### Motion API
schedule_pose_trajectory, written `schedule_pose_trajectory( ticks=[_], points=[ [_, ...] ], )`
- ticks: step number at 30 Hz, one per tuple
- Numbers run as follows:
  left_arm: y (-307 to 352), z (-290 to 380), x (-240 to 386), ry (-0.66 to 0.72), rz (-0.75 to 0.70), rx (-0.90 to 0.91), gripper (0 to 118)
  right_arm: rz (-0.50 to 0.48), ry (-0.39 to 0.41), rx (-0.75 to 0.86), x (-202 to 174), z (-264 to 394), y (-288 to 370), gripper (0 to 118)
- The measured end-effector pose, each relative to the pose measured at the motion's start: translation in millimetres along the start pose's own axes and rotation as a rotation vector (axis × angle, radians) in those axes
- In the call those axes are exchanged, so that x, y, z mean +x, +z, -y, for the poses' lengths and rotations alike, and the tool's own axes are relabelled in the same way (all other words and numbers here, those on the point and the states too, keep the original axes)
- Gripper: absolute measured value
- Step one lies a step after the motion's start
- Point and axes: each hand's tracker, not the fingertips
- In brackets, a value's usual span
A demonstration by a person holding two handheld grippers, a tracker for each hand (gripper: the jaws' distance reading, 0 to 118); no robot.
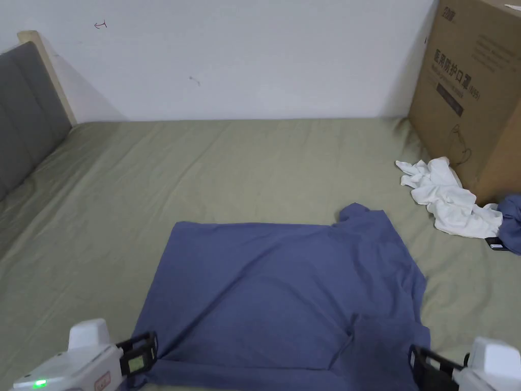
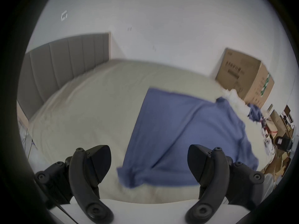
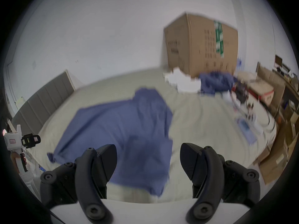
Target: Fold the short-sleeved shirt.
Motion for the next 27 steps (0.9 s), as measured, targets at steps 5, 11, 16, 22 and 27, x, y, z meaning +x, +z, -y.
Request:
schedule_pose_trajectory(
  ticks=[5, 11, 16, 22, 27],
  points=[
    [38, -46, 34, -0.053, 0.009, 0.225, 100, 0.029, 0.083, 0.23, -29, -55, 33, 83],
    [62, -71, 61, -0.09, 0.012, 0.39, 52, 0.059, 0.159, 0.388, -60, -80, 53, 77],
    [72, -64, 71, -0.109, 0.036, 0.476, 0, 0.094, 0.175, 0.446, -75, -80, 59, 0],
    [76, -53, 71, -0.137, 0.052, 0.442, 0, 0.094, 0.193, 0.461, -77, -80, 59, 0],
    [55, -45, 55, -0.135, 0.044, 0.319, 0, 0.084, 0.188, 0.451, -75, -82, 56, 0]
  ],
)
